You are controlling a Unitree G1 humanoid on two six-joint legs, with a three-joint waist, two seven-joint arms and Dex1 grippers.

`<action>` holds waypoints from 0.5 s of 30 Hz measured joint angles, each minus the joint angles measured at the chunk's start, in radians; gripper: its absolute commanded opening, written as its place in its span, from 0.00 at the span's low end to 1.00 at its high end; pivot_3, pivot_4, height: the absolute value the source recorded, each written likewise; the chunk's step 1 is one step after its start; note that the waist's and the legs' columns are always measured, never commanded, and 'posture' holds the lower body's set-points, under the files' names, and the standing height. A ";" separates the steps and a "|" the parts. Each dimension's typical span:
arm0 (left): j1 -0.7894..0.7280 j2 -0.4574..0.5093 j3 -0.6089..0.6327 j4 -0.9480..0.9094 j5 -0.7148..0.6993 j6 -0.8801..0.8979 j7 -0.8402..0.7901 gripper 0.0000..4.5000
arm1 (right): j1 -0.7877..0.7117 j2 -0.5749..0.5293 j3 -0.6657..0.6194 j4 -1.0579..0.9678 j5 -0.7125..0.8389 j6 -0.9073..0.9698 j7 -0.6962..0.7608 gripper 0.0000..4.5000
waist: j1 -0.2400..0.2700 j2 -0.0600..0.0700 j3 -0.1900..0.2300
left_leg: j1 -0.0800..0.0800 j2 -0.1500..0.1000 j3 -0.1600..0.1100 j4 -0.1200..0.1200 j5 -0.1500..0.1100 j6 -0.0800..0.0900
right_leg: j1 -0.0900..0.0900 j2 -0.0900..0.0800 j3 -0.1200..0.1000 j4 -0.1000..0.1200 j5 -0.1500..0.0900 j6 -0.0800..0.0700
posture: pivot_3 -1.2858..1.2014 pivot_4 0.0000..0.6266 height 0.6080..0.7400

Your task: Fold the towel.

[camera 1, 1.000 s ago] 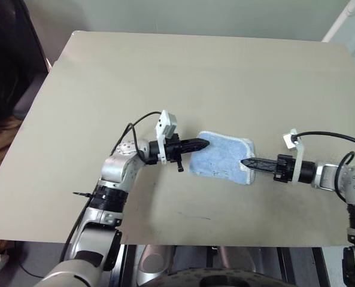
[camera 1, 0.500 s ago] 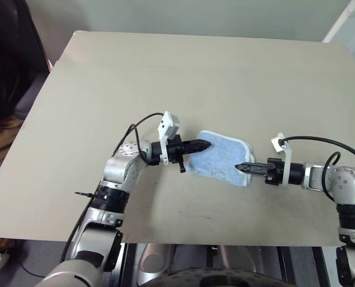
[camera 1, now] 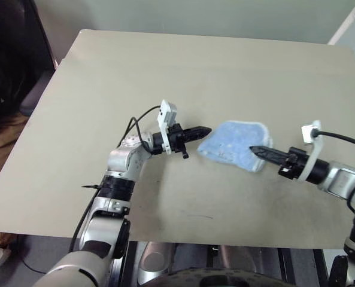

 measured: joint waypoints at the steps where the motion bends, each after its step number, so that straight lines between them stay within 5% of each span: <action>1: -0.004 -0.006 -0.001 0.011 0.003 -0.010 0.000 0.00 | 0.014 0.019 -0.024 -0.006 0.020 -0.009 -0.035 0.01 | 0.000 0.000 0.000 | 0.000 0.000 0.000 0.000 0.000 0.000 | 0.000 0.000 0.000 0.000 0.000 0.000 | 0.52 0.24 1.00; 8: -0.017 -0.044 -0.012 0.048 0.017 -0.034 -0.002 0.00 | 0.070 0.076 -0.244 0.000 0.023 -0.228 -0.239 0.01 | 0.006 0.000 0.000 | -0.001 -0.001 0.000 0.001 -0.007 0.013 | 0.000 -0.001 0.001 0.000 0.000 0.004 | 0.52 0.24 1.00; 15: -0.031 -0.068 -0.024 0.069 0.019 -0.039 -0.003 0.00 | 0.067 0.081 -0.328 0.148 -0.006 -0.383 -0.401 0.01 | 0.005 0.001 0.000 | 0.000 0.000 0.000 0.001 -0.007 0.013 | 0.000 -0.001 0.001 0.000 0.005 0.011 | 0.52 0.24 1.00</action>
